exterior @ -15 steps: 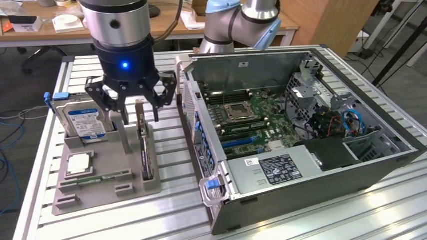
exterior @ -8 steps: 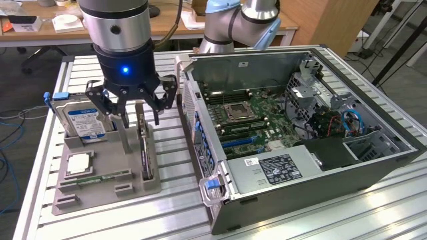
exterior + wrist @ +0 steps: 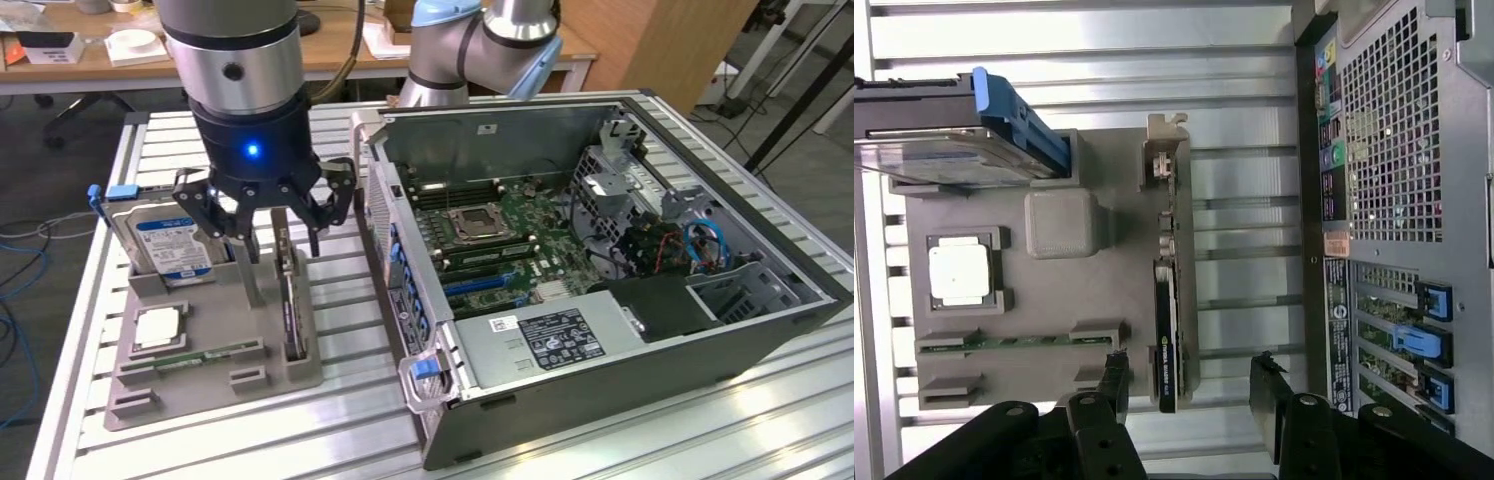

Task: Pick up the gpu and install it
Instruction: 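Pick up the gpu and move the gpu toward the slot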

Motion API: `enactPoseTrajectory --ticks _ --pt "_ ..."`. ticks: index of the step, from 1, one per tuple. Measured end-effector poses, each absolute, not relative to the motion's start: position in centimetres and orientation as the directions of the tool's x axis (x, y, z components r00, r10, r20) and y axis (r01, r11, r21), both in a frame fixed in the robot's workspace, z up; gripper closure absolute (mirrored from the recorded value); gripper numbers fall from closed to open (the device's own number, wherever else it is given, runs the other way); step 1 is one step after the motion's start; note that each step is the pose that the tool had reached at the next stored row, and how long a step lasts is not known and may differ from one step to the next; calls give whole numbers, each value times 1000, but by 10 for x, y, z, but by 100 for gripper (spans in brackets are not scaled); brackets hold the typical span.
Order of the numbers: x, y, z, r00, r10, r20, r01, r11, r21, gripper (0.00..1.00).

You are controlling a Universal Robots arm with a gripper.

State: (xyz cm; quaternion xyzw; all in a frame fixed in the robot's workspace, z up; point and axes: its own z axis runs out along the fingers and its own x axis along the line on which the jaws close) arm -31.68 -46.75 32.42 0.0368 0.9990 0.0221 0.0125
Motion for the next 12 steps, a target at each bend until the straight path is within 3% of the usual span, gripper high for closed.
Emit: enactPoseTrajectory --ticks 12 --pt "-317 -472 313 -997 74 -23 73 996 45 40"
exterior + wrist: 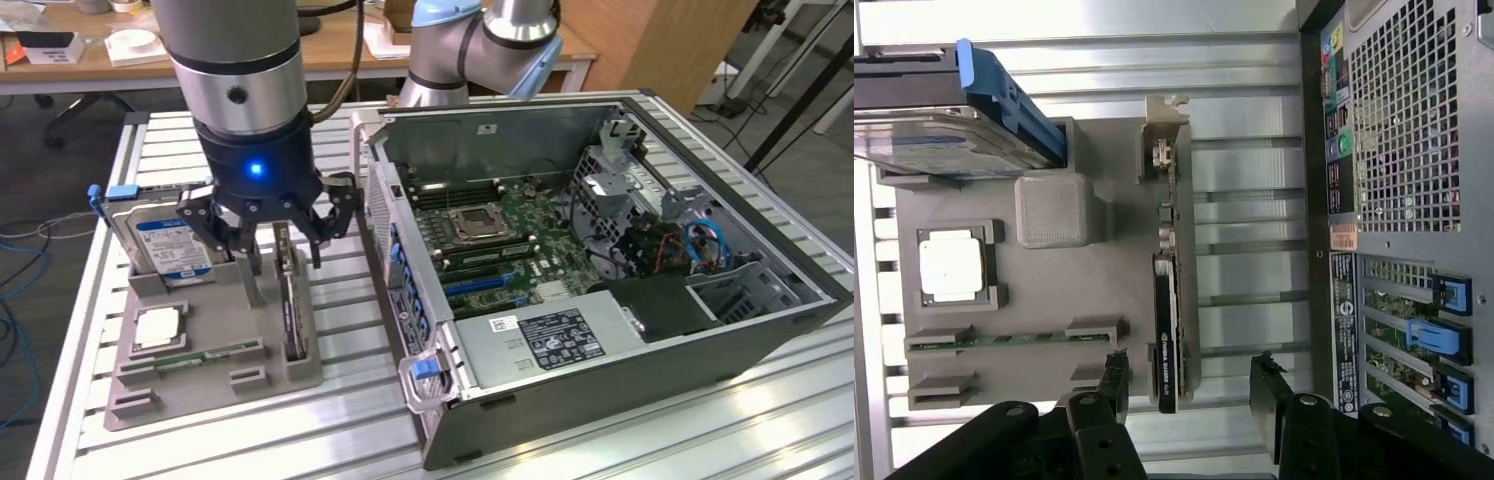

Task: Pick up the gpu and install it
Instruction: 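Pick up the gpu and move the gpu toward the slot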

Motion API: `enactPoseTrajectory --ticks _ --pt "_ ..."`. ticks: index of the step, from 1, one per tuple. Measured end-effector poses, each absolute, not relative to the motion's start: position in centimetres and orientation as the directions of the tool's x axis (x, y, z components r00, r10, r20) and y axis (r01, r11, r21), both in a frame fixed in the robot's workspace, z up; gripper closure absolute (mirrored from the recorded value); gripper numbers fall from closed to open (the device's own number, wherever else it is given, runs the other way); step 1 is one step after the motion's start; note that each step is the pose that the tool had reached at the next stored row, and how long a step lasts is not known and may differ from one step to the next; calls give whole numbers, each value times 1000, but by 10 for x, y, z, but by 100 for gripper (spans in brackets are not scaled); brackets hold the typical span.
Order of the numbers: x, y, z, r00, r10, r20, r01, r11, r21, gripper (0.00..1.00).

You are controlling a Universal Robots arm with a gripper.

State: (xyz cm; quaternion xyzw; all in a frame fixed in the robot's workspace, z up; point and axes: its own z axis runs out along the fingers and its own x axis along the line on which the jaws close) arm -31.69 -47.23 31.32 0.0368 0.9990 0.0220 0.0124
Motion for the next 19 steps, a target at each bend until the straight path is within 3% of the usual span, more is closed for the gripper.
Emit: enactPoseTrajectory --ticks 19 --pt "-317 -480 296 -997 74 -23 73 996 45 40"
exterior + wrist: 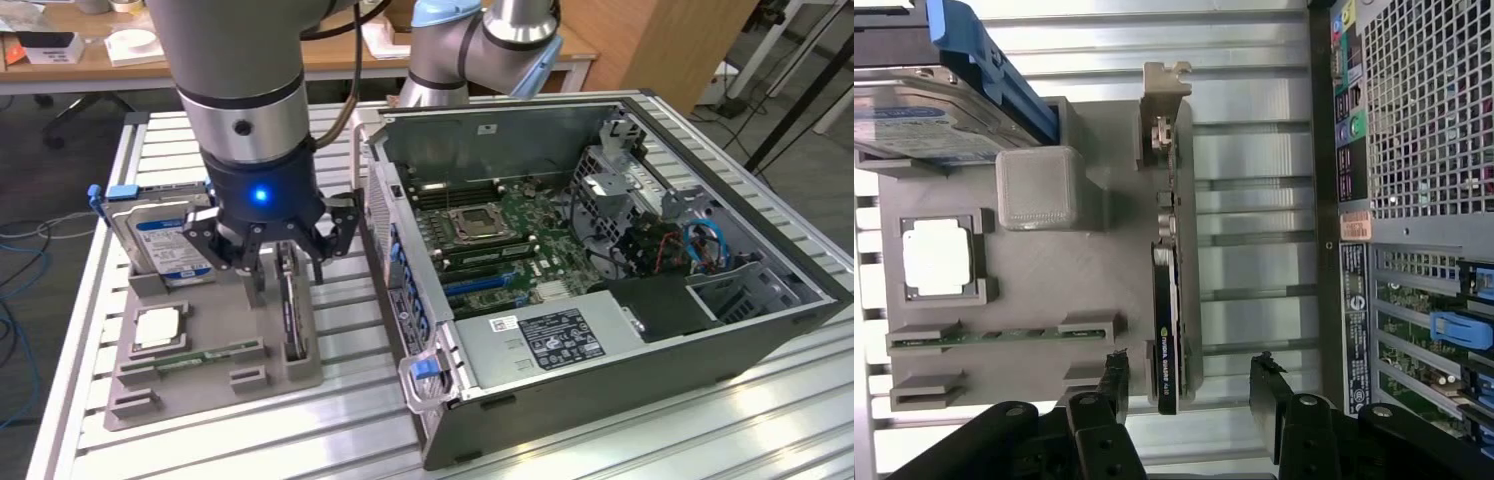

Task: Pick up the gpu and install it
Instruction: 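Pick up the gpu and move the gpu toward the slot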

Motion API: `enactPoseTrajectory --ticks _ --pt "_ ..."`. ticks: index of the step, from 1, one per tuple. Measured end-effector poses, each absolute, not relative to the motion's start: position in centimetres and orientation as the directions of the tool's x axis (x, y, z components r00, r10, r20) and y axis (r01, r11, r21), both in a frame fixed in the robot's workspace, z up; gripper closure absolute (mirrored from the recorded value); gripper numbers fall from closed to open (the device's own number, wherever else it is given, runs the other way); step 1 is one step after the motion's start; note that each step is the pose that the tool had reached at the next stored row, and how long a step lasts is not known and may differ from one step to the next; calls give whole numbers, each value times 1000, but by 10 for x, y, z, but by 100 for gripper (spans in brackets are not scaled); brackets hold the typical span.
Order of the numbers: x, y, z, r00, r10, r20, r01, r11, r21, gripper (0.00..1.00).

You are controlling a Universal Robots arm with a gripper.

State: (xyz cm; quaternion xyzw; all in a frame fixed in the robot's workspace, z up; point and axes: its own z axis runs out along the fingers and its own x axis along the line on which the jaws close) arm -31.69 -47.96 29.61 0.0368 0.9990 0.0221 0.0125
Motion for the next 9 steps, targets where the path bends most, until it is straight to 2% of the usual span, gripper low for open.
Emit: enactPoseTrajectory --ticks 9 --pt "-317 -482 290 -997 74 -23 73 996 45 40"
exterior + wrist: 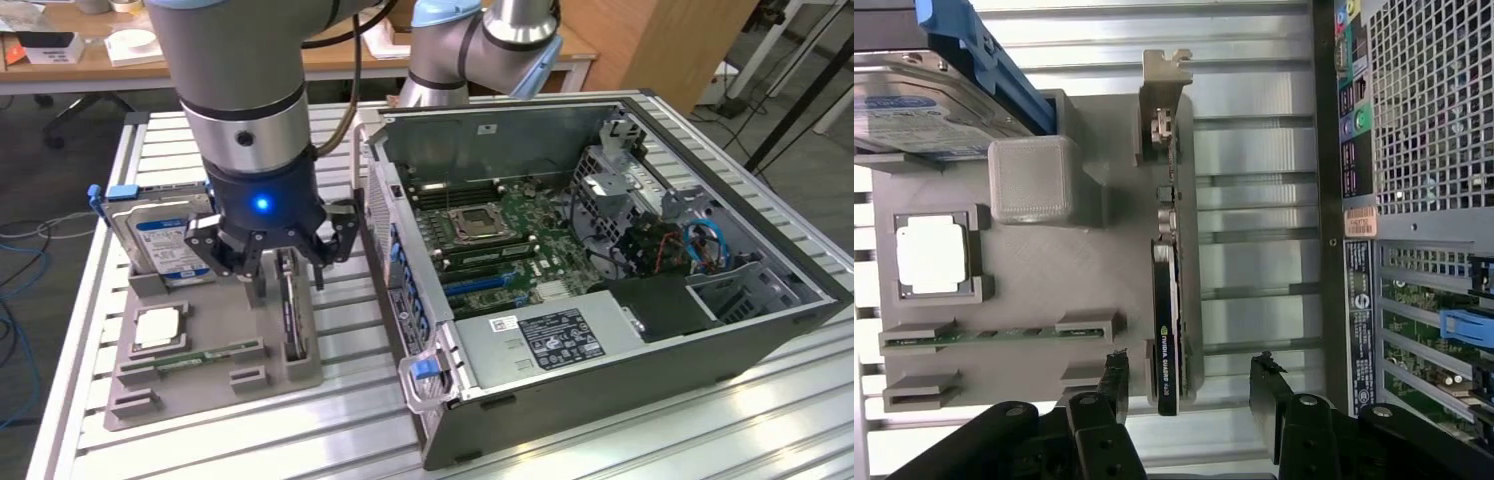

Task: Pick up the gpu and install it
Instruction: 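Pick up the gpu and move the gpu toward the slot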

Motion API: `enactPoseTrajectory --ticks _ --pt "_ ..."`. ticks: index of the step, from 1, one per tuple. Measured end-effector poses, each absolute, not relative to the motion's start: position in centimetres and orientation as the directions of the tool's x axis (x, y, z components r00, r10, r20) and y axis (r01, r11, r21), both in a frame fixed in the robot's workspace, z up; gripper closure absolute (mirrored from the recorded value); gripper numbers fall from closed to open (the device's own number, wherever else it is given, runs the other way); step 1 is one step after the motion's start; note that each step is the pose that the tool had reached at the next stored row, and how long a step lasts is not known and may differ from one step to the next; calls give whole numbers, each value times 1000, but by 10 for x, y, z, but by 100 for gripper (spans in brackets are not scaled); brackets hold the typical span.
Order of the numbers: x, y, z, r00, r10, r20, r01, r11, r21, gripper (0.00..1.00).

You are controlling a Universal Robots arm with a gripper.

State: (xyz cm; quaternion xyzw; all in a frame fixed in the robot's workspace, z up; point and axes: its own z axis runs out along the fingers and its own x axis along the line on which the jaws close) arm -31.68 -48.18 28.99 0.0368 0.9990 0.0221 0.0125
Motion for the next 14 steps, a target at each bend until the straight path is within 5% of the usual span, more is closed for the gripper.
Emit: enactPoseTrajectory --ticks 14 --pt "-317 -485 280 -997 74 -23 73 996 45 40"
